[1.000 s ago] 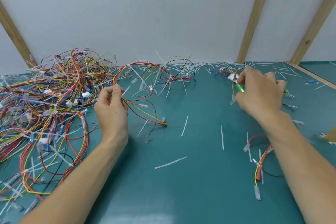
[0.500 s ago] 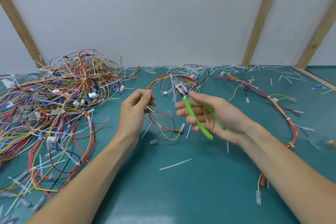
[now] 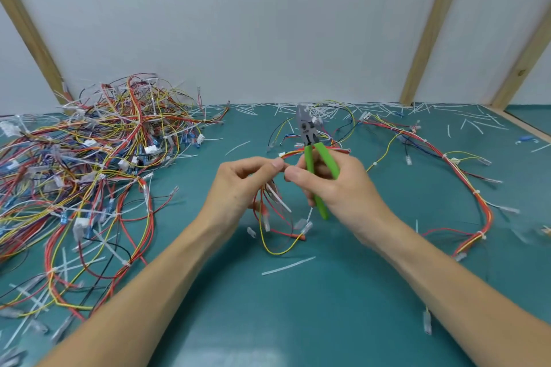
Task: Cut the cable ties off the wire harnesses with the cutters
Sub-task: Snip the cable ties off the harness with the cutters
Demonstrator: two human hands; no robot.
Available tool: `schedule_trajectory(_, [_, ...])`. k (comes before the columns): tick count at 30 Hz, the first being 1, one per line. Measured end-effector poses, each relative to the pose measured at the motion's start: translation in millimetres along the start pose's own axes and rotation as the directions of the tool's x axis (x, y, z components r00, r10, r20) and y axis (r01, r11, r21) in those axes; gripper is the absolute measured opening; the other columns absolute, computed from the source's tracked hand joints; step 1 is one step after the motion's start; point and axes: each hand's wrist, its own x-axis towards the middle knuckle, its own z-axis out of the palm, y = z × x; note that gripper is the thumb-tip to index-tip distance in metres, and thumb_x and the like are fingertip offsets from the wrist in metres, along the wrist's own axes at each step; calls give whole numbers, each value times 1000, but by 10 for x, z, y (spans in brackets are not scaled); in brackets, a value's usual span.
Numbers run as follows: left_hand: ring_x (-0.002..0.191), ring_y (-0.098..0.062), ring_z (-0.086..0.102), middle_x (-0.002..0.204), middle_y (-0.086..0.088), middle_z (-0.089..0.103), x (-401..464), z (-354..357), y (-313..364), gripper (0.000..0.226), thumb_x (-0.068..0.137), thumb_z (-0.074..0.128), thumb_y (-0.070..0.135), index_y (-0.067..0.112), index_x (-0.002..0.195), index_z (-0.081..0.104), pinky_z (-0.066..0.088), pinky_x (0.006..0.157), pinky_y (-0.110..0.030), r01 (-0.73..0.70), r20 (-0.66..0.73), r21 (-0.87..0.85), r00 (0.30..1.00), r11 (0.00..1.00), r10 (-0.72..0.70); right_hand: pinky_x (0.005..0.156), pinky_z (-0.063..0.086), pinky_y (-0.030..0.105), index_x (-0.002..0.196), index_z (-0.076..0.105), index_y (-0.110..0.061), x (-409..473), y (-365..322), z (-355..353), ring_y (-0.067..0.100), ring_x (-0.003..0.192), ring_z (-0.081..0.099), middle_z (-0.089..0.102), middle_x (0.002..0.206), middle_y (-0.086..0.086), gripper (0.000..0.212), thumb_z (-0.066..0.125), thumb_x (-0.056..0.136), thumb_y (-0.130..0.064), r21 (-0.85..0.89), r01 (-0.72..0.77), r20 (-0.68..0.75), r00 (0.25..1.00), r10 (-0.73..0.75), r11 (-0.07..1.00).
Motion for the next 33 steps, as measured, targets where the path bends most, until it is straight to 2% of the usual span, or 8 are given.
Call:
schedule_trajectory(6, [43,-4,52,56,10,59,-37,85,40,23,83,68,34,16,94,77,41,41,-16,-168,-7,96,986,981,169,53,51,33,79,68,-11,-1,9,8,17,53,53,68,70,14,16,78,90,-17,82,-8,-193,981,24,997])
schedule_trajectory(9, [45,-7,48,55,8,57,-14,92,39,23,79,70,34,14,90,73,39,45,-16,-178,-74,59,980,982,182,56,51,36,76,68,-17,-18,1,-55,23,56,57,68,70,9,18,79,89,-20,-59,136,-284,947,-147,989])
schedule_trajectory(14, [48,-9,47,61,1,59,20,61,15,22,78,71,31,11,83,66,39,48,-14,-184,-89,22,979,983,185,65,53,25,89,67,-27,-48,-33,-25,12,66,63,75,89,-14,17,79,84,-16,-258,249,-155,943,-294,934])
schedule_trajectory(17, [57,-7,57,68,6,66,26,41,-15,16,83,68,24,9,91,68,47,59,-14,-212,-28,-10,977,977,212,67,47,19,94,70,-22,-51,27,1,7,66,62,67,80,-31,17,81,83,-14,-457,234,-74,951,-299,858])
schedule_trajectory(22, [84,-10,70,91,1,76,-3,33,-12,21,87,70,19,11,106,69,51,76,-17,-183,68,-12,981,983,183,64,39,13,84,66,-23,-32,18,-77,5,64,58,63,71,-25,19,84,82,-25,-495,237,-138,928,-346,836])
schedule_trajectory(26, [66,-21,69,94,1,73,-17,49,2,25,87,71,14,11,111,67,57,68,-28,-161,103,-45,981,986,165,64,42,25,84,64,-23,-12,45,-71,7,66,57,62,70,-23,18,82,83,-27,-534,194,-192,920,-341,823])
schedule_trajectory(30, [58,-14,47,89,4,69,-27,68,-35,15,94,68,6,17,104,70,44,56,-19,-196,86,159,979,968,184,66,45,26,82,64,-24,11,45,-99,6,68,60,65,71,-20,19,83,81,-25,-521,131,-234,928,-289,843])
schedule_trajectory(33, [64,-7,53,87,9,67,-44,72,-46,13,93,71,15,27,97,72,45,61,-19,-286,24,383,954,878,300,65,48,26,79,64,-25,18,54,-93,7,63,59,67,70,-14,21,85,79,-25,-441,71,-232,954,-190,895])
